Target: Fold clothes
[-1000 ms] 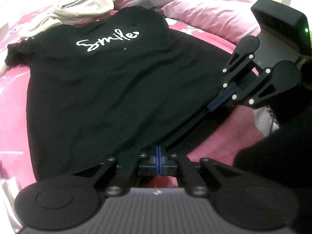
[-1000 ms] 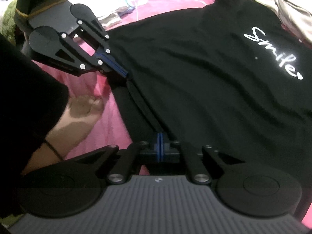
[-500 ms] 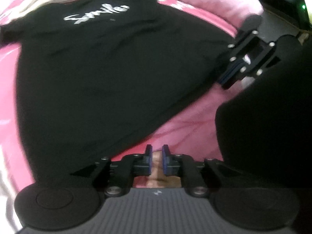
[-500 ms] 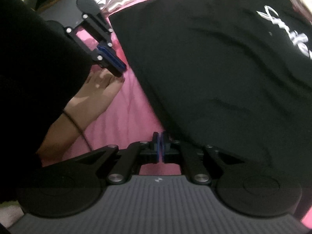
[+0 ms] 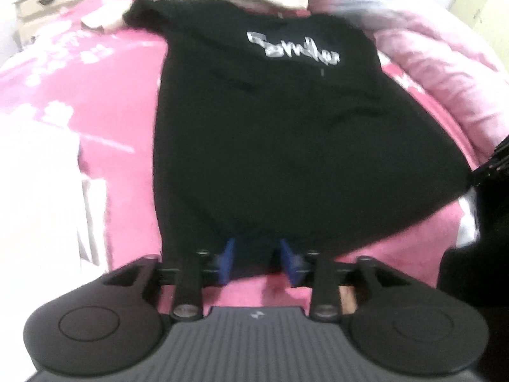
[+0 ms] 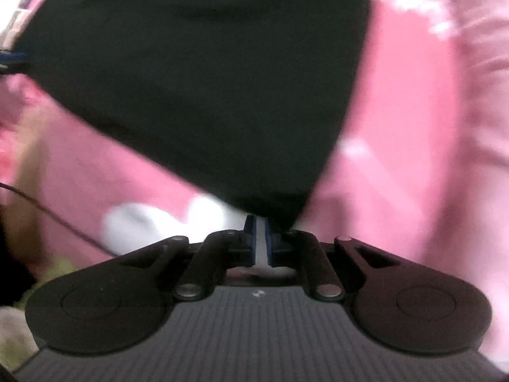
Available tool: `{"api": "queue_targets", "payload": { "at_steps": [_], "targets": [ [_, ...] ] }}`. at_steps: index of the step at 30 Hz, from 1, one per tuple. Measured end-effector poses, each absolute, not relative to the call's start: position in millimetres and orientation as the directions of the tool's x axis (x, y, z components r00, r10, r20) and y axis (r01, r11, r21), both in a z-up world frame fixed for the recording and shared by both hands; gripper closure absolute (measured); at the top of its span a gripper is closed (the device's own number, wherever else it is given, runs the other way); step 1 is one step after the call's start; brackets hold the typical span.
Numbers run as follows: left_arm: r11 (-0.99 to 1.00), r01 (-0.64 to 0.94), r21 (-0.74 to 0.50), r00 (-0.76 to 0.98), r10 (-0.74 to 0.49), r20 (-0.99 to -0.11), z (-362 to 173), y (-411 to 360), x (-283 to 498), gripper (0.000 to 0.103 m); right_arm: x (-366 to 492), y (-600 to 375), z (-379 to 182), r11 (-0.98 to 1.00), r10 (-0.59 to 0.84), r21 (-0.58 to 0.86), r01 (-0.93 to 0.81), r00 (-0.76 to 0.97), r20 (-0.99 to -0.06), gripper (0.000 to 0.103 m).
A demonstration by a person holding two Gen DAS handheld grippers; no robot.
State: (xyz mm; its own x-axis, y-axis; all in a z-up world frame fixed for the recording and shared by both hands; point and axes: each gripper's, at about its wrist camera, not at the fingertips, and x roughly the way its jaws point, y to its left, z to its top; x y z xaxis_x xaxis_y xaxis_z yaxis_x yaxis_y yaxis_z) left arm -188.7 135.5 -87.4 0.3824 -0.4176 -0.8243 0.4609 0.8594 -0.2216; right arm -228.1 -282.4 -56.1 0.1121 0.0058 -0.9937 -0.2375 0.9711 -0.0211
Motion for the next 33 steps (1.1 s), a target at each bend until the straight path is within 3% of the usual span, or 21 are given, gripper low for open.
{"api": "queue_targets", "payload": {
  "at_steps": [1,5,7,11,16,18,21,24,29,33],
  "targets": [
    [0.868,0.443,-0.224,0.394,-0.413,-0.821,-88,135,-185,0.053,-225,-284,-48,0.977,0.037,0.002,-0.213,0.157,-0.987,0.096],
    [0.893,0.386,-0.231,0.374,-0.38,-0.846,-97,132,-176,0.055,-206,-263,-55,0.976,0.134,0.08,-0.201,0.27,-0.954,0.09],
    [0.898,0.39,-0.204,0.378,-0.358,-0.854,-91,136,-182,0.054,-208,-261,-77,0.973,0.146,0.106,-0.207,0.19,-0.971,0.083],
    [0.915,0.335,-0.225,0.418,-0.358,-0.835,-73,148,-184,0.051,-212,-278,-78,0.979,0.164,0.152,-0.136,0.085,-0.983,0.082],
    [0.899,0.276,-0.34,0.475,-0.435,-0.765,-69,124,-135,0.05,-163,-279,-45,0.982,0.164,0.122,-0.147,0.315,-0.935,0.082],
    [0.905,0.266,-0.331,0.488,-0.422,-0.764,-77,110,-116,0.05,-137,-276,-49,0.983,0.166,0.118,-0.141,0.41,-0.897,0.081],
    [0.947,0.203,-0.247,0.489,-0.317,-0.813,-95,106,-99,0.054,-120,-284,-75,0.984,0.17,0.133,-0.118,0.417,-0.893,0.08],
    [0.942,0.125,-0.312,0.505,-0.331,-0.797,-92,128,-97,0.055,-132,-301,-90,0.983,0.183,0.162,-0.086,0.374,-0.909,0.078],
    [0.928,0.065,-0.366,0.595,-0.331,-0.732,-79,139,-70,0.05,-138,-316,-58,0.989,0.133,0.147,0.017,0.337,-0.932,0.077],
    [0.924,0.048,-0.379,0.663,-0.313,-0.68,-83,120,-26,0.05,-90,-270,-23,0.976,0.22,0.191,-0.108,0.455,-0.863,0.077]
  ]
}}
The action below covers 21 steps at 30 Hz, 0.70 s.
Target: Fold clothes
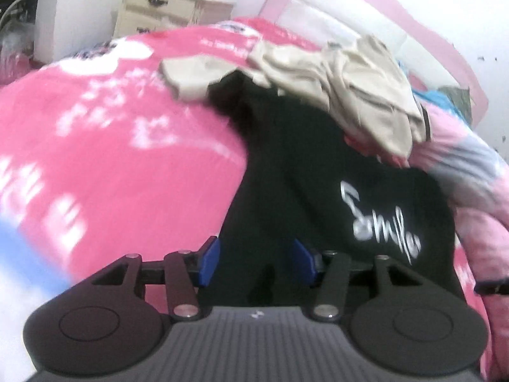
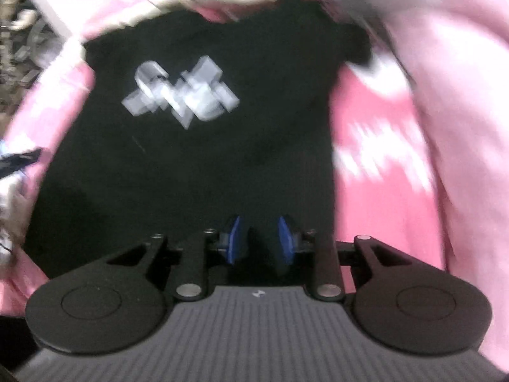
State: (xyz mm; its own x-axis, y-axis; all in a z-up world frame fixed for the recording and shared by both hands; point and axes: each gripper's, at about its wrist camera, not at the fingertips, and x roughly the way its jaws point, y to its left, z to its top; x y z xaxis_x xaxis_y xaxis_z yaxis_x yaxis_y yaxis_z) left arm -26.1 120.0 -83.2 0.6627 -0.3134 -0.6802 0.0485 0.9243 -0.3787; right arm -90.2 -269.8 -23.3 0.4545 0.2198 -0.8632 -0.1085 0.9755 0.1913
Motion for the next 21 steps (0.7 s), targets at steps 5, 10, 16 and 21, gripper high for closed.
{"api": "queue_targets", "payload": {
  "at_steps": [5,10,16,21],
  "targets": [
    [0.923,-0.033,-0.384,0.722,-0.244,-0.647,-96,102,15,0.05,10,-177,-15,0.917,0.382,0.236,-0.322,0.539,-0.751,0.075],
    [0.919,-0.048,-0.392,0.722,-0.239,-0.65,-110,108,19,0.051,104,-55,-26,0.814,0.447,0.037,-0.58,0.584,-0.677,0.056],
    [0.94,-0.003,-0.34,0.737,-0.228,-0.637,-118,103,12,0.052,176,55,-58,0.667,0.38,-0.226,-0.71,0.584,-0.717,0.054],
    [0.948,0.024,-0.317,0.744,-0.229,-0.628,-118,100,10,0.052,202,34,-63,0.747,0.385,-0.104,-0.656,0.555,-0.738,0.093]
  ]
}}
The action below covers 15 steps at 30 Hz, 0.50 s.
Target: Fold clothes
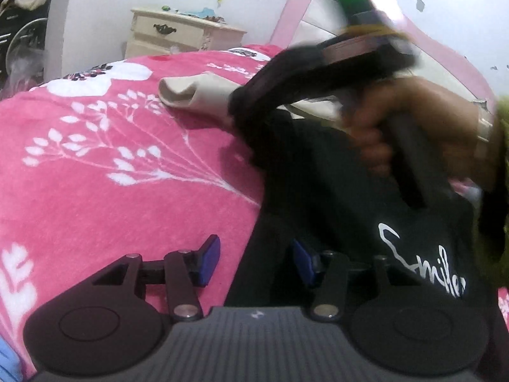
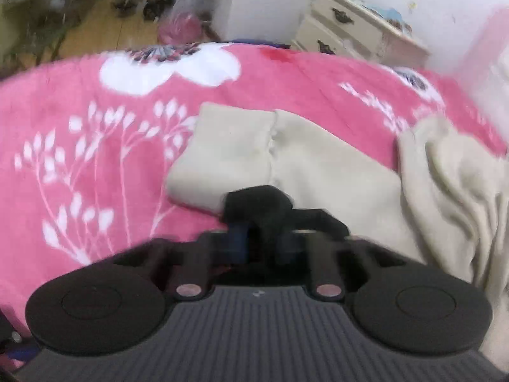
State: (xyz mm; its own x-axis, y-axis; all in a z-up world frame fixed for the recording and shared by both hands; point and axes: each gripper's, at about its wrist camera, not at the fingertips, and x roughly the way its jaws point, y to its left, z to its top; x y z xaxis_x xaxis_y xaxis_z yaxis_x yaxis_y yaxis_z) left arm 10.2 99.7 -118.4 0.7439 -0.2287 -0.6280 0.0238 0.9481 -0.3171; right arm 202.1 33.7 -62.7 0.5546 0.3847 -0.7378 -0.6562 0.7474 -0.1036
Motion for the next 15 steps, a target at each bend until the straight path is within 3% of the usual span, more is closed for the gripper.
{"api": "queue_targets", "payload": {
  "at_steps": [5,9,15],
  "targets": [
    [0.949,0.042,-0.311,0.742,-0.238,-0.627,-119,100,10,0.052,161,-94,-34,0.82,0.57,0.389,-0.419,0.651,-0.501,0.094],
    [0.949,0.056,-0.31,0.736,-0.249,-0.629,-119,101,12,0.051,125,-186,-70,0.684,0.58,0.705,-0.187,0.726,-0.369,0.09],
    [0.947,0.069,-0.315,0.735,-0.262,-0.625,-113,97,15,0.051,108,-241,-120,0.529,0.515,0.846,0.064,0.768,-0.38,0.088]
  ]
}}
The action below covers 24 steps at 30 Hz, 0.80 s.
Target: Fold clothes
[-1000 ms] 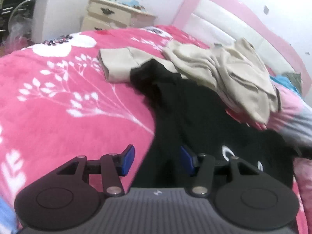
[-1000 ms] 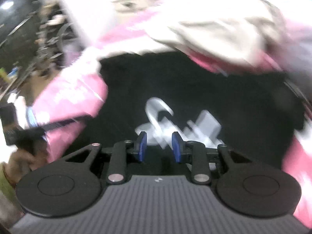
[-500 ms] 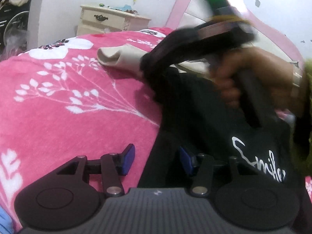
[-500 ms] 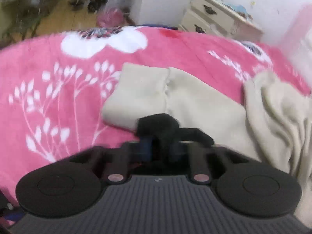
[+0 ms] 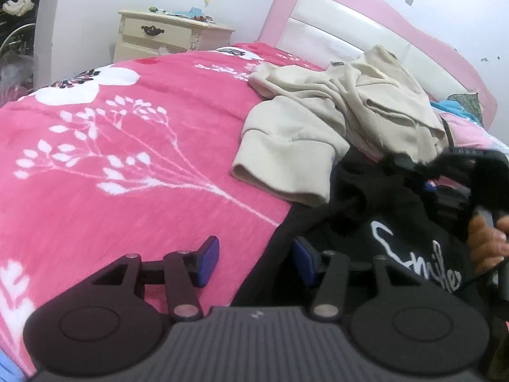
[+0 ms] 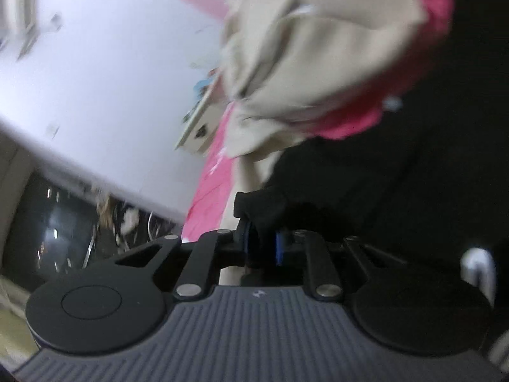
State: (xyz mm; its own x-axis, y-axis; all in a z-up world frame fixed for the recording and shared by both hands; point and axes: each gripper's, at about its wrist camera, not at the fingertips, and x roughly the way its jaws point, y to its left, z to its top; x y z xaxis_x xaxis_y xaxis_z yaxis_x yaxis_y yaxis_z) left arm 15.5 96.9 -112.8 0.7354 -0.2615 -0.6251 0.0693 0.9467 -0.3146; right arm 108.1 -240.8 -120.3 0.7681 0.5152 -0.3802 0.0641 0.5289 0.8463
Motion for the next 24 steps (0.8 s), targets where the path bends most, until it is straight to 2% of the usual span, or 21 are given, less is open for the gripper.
{"api": "queue_targets", "payload": {
  "at_steps": [3,5,7,8,10,13,15,17,18,20,21,22,24],
  "targets": [
    [0.946,0.088,-0.313,0.738,-0.273,-0.617,-109,93,18,0.051,93,-253,-113,0.561,0.445,0.82,0.114,0.794,-0.414,0.088],
    [0.95,0.097,-0.298,0.738,-0.27,-0.618,-110,89,20,0.051,85,-253,-97,0.648,0.363,0.752,0.119,0.82,-0.443,0.088],
    [0.954,0.099,-0.281,0.736,-0.261,-0.624,-113,87,23,0.051,80,-239,-73,0.755,0.343,0.655,0.024,0.837,-0.426,0.086],
    [0.956,0.094,-0.278,0.734,-0.255,-0.63,-115,86,23,0.051,78,-231,-61,0.802,0.341,0.596,-0.032,0.844,-0.413,0.083],
    [0.958,0.089,-0.274,0.735,-0.249,-0.631,-118,85,22,0.051,85,-198,-42,0.868,0.411,0.454,-0.203,0.807,-0.425,0.064],
    [0.962,0.094,-0.255,0.744,-0.238,-0.625,-117,83,18,0.051,100,-126,-37,0.866,0.488,0.196,-0.46,0.692,-0.531,0.045],
    [0.964,0.102,-0.246,0.747,-0.237,-0.621,-115,82,15,0.051,111,-80,-44,0.81,0.479,0.035,-0.585,0.628,-0.613,0.039],
    [0.964,0.116,-0.239,0.75,-0.243,-0.615,-114,83,12,0.05,127,-45,-64,0.764,0.424,-0.063,-0.642,0.573,-0.701,0.038],
    [0.964,0.123,-0.234,0.751,-0.245,-0.613,-113,83,10,0.05,137,-32,-75,0.739,0.39,-0.089,-0.668,0.531,-0.752,0.04],
    [0.965,0.137,-0.224,0.754,-0.249,-0.608,-113,83,8,0.05,161,-20,-92,0.73,0.327,-0.09,-0.678,0.462,-0.824,0.068],
    [0.965,0.142,-0.223,0.754,-0.251,-0.607,-113,84,7,0.05,172,-20,-91,0.75,0.327,-0.053,-0.659,0.439,-0.837,0.093],
    [0.963,0.145,-0.225,0.752,-0.256,-0.607,-113,85,7,0.05,186,-19,-83,0.781,0.332,-0.006,-0.625,0.422,-0.844,0.102],
    [0.961,0.15,-0.232,0.749,-0.263,-0.608,-114,87,7,0.05,211,-20,-58,0.819,0.429,0.145,-0.555,0.423,-0.798,0.102]
  ]
}}
